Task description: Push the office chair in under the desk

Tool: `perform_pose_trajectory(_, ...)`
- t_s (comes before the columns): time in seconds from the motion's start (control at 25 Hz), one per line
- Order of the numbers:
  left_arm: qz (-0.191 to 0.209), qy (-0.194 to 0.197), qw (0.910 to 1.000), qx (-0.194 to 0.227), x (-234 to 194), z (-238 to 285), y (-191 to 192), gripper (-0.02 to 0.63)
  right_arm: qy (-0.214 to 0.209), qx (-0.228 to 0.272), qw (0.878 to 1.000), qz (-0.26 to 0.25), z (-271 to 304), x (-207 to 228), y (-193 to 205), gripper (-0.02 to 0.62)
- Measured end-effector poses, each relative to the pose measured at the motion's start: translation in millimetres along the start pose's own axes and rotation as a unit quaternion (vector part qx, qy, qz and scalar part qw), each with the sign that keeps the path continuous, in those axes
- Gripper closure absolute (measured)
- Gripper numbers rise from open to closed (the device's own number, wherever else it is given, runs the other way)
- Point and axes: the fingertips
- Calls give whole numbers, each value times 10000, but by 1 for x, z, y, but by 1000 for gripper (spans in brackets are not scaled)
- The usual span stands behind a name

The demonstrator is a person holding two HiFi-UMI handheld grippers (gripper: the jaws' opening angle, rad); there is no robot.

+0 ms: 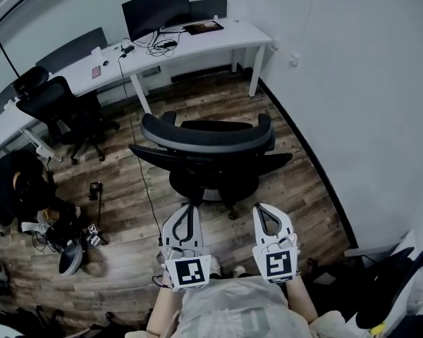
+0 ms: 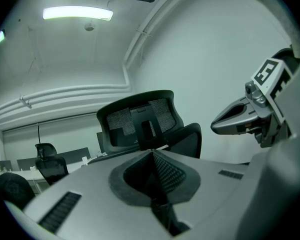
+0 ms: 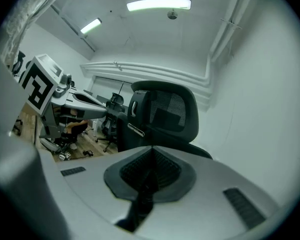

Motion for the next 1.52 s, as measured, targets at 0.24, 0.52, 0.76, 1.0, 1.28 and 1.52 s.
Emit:
perform_pose_trajectory(0.24, 60, 245, 9997, -48, -23, 10, 15, 589, 133, -73, 9996, -247, 11, 6, -11, 574)
perform_pose_trajectory(0.52, 212, 107, 9991, 357, -53, 51, -4, 589, 338, 217, 9988, -262, 47, 44, -24, 574)
perform_pose_trajectory(0.76, 330, 1, 9989, 344, -60, 70, -3, 589, 223, 385, 9988, -200, 72, 60, -22, 574)
perform_pose_trajectory(1.0, 622, -142, 9978, 196, -78, 83, 5, 589, 16, 532, 9986, -3, 95, 72, -15, 574)
perform_pose_trajectory(1.28, 739, -552, 9957, -19, -96, 85, 18, 589, -196, 518, 9983, 182, 98, 85, -7, 574)
perform_pose_trajectory(1.52, 801, -424, 9959, -8, -106, 99, 20, 589, -178, 378, 9979, 496, 103, 90, 1, 574)
Point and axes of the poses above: the fingertips, and each gripper's own axes: z forward along the fingers, x to its right, y out of its underside, and after that the axes turned 13 degrees about x, right-handed
